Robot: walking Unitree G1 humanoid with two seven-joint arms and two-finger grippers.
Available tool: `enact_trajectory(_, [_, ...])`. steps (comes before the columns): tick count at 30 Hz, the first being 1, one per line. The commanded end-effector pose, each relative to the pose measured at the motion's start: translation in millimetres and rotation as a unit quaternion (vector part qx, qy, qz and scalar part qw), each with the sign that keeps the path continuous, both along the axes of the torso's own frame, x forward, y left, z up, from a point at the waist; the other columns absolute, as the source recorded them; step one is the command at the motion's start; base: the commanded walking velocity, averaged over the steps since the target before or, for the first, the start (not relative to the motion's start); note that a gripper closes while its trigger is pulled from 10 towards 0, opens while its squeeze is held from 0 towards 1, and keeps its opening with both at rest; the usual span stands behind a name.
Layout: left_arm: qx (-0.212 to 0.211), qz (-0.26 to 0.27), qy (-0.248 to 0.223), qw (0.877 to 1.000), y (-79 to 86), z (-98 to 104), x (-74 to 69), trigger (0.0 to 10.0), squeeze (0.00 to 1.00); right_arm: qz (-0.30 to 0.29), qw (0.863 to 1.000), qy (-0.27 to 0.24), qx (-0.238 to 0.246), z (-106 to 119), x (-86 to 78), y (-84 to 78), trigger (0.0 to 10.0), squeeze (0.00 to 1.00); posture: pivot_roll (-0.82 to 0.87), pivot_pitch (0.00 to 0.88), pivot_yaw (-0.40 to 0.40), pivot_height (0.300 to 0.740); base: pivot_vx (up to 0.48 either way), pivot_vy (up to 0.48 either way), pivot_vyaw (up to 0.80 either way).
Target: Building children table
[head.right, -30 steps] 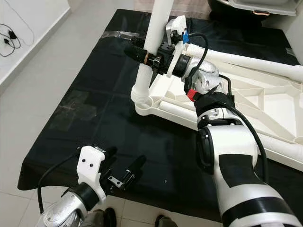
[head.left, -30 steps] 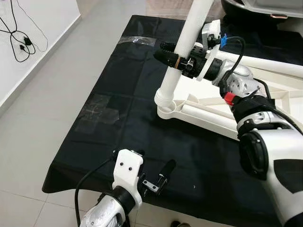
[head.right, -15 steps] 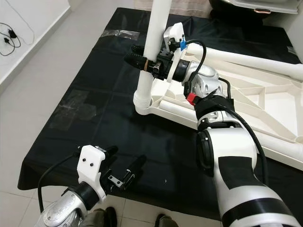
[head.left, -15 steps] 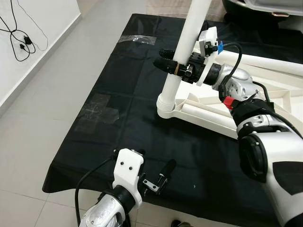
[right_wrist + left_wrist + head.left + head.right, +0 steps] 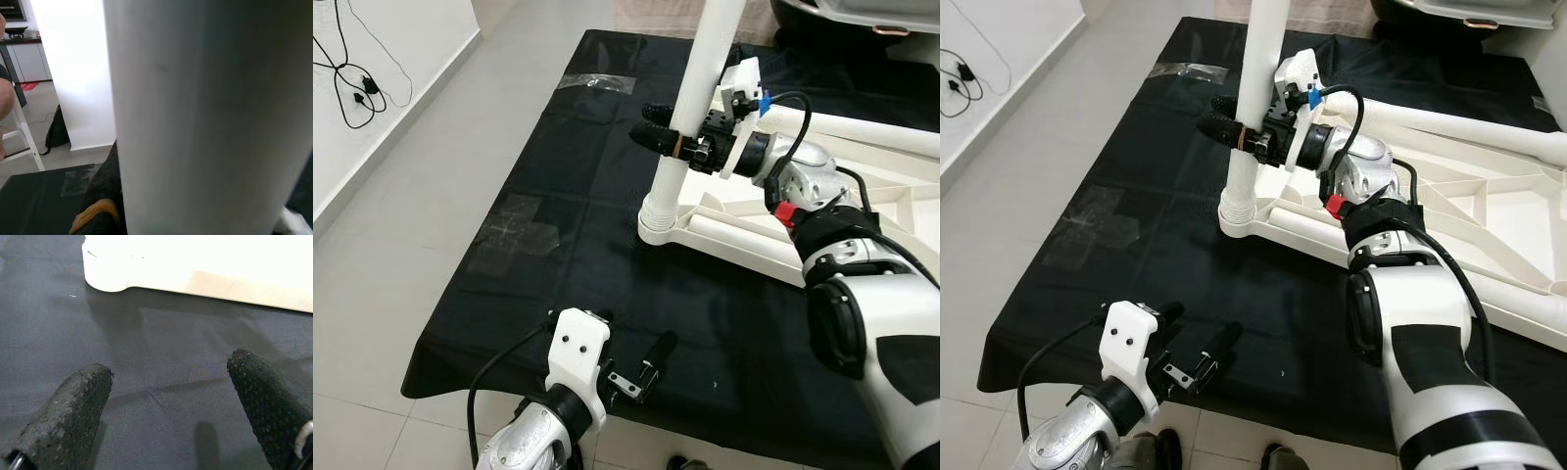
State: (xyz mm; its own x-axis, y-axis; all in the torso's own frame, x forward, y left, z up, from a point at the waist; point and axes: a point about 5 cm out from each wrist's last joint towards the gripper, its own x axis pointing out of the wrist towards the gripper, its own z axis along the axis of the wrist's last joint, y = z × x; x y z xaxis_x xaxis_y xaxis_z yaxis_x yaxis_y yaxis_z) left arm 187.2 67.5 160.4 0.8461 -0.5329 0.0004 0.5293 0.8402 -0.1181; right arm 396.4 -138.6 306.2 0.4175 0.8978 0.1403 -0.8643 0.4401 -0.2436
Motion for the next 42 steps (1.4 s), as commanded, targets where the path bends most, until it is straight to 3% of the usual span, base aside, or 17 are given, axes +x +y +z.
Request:
enact_trajectory(1, [0.005,-0.002,0.019,1.0,1.0,-7.0,-1.1,10.0,0.0,0.001,1.0,0.012,-0.024,-10.5,-0.1,-0.3,0.0,0.0,0.12,0.246,-0.018,0.74,0.0,0.0,0.0])
enact_trajectory(7, [0.005,-0.003,0.018,1.0,0.4,-6.5,-0.6,10.0,0.0,0.038,0.998,0.016,-0.051,-22.4,-4.2,6.9,0.0,0.0,0.12,0.248,-0.019,0.74,0.0,0.0,0.0])
enact_trajectory(14, [0.005,-0.003,0.017,1.0,0.6,-6.5,-0.5,10.0,0.0,0.043,0.998,0.013,-0.05,-29.6,-5.3,17.7,0.0,0.0,0.12,0.246,-0.018,0.74,0.0,0.0,0.0])
enact_trajectory(21, [0.005,-0.003,0.017,1.0,0.3,-6.7,-0.1,10.0,0.0,0.005,0.999,0.036,-0.038,-40.2,-1.1,29.4,0.0,0.0,0.12,0.241,-0.02,0.74,0.0,0.0,0.0])
enact_trajectory(28, [0.004,-0.003,0.017,1.0,-0.5,-6.9,-0.7,10.0,0.0,-0.062,0.997,0.049,0.003,-40.0,5.6,28.6,0.0,0.0,0.12,0.235,-0.024,0.74,0.0,0.0,0.0])
enact_trajectory(35, [0.003,-0.004,0.016,1.0,-0.6,-6.8,-1.1,10.0,0.0,-0.126,0.991,0.051,0.01,-46.0,9.7,31.8,0.0,0.0,0.11,0.232,-0.022,0.74,0.0,0.0,0.0])
enact_trajectory(42, [0.004,-0.005,0.014,1.0,-1.1,-6.7,-1.6,10.0,0.0,-0.146,0.988,0.052,0.018,-50.8,9.1,41.8,0.0,0.0,0.11,0.227,-0.024,0.74,0.0,0.0,0.0])
